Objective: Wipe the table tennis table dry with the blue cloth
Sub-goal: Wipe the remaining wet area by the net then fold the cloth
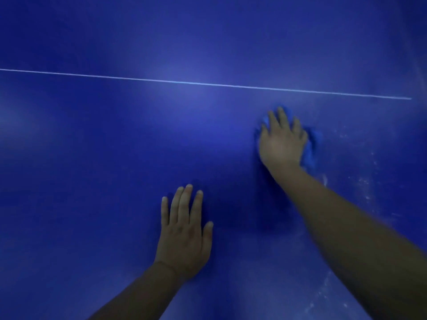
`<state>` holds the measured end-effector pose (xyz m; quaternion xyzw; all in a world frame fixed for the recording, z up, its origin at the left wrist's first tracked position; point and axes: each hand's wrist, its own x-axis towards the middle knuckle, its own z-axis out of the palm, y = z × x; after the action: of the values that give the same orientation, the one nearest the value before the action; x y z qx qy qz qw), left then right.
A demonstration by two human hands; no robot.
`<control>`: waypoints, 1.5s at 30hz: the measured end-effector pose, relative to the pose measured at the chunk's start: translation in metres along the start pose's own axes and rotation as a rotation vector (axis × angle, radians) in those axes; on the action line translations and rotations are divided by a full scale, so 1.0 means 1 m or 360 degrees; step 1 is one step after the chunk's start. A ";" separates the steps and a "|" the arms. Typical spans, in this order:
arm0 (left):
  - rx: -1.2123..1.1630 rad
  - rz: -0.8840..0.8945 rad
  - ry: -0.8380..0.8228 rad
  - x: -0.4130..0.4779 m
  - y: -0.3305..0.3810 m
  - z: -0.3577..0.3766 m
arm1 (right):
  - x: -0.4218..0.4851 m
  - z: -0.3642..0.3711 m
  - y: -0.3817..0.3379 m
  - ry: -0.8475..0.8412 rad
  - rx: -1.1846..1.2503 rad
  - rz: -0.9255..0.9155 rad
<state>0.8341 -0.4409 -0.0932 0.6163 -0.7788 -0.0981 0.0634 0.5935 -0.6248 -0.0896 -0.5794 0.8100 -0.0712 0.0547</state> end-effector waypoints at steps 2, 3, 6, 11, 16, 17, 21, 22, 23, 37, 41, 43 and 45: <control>-0.0029 0.0015 0.0005 0.001 0.000 -0.003 | -0.038 0.006 0.005 0.0104 0.0018 0.0100; -0.0020 0.0020 -0.0001 0.000 -0.001 -0.002 | -0.051 0.012 -0.008 0.0124 0.0035 0.0047; 0.0021 -0.0006 -0.0047 -0.004 -0.007 -0.002 | -0.050 0.027 -0.085 0.0073 0.0079 -0.0457; 0.0076 -0.0021 -0.0026 0.008 -0.001 0.003 | 0.024 0.031 -0.119 -0.0196 -0.0064 -0.0612; -0.0038 -0.0019 -0.0031 0.017 0.012 0.006 | 0.020 0.002 -0.002 -0.0011 0.0088 0.0198; -0.0042 0.0004 -0.0025 0.019 0.015 0.008 | -0.001 0.002 -0.001 0.0091 0.0061 0.0156; -0.0029 0.0050 -0.0013 0.025 0.024 0.014 | -0.030 0.023 -0.039 0.0020 0.0046 -0.0425; -0.0011 0.0058 -0.0008 0.029 0.026 0.015 | -0.008 0.025 -0.043 0.0014 0.0054 -0.0465; 0.0002 0.0069 -0.0005 0.032 0.028 0.015 | 0.020 0.021 -0.040 -0.0016 0.0041 -0.0435; -0.0019 0.0077 -0.0028 0.038 0.039 0.016 | 0.016 0.001 0.014 -0.0054 -0.0046 -0.0261; -0.0056 0.0026 -0.0007 0.037 0.049 0.016 | 0.059 -0.006 0.051 0.0016 -0.0079 0.0106; -0.0092 0.0010 -0.0004 0.035 0.050 0.014 | 0.045 -0.013 0.096 0.0160 -0.0111 0.0180; -0.0114 0.0025 -0.0009 0.033 0.047 0.012 | 0.041 -0.020 0.126 0.0236 -0.0105 0.0091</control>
<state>0.7794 -0.4613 -0.0945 0.6072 -0.7798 -0.1271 0.0841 0.4596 -0.6223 -0.0928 -0.5507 0.8300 -0.0855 -0.0224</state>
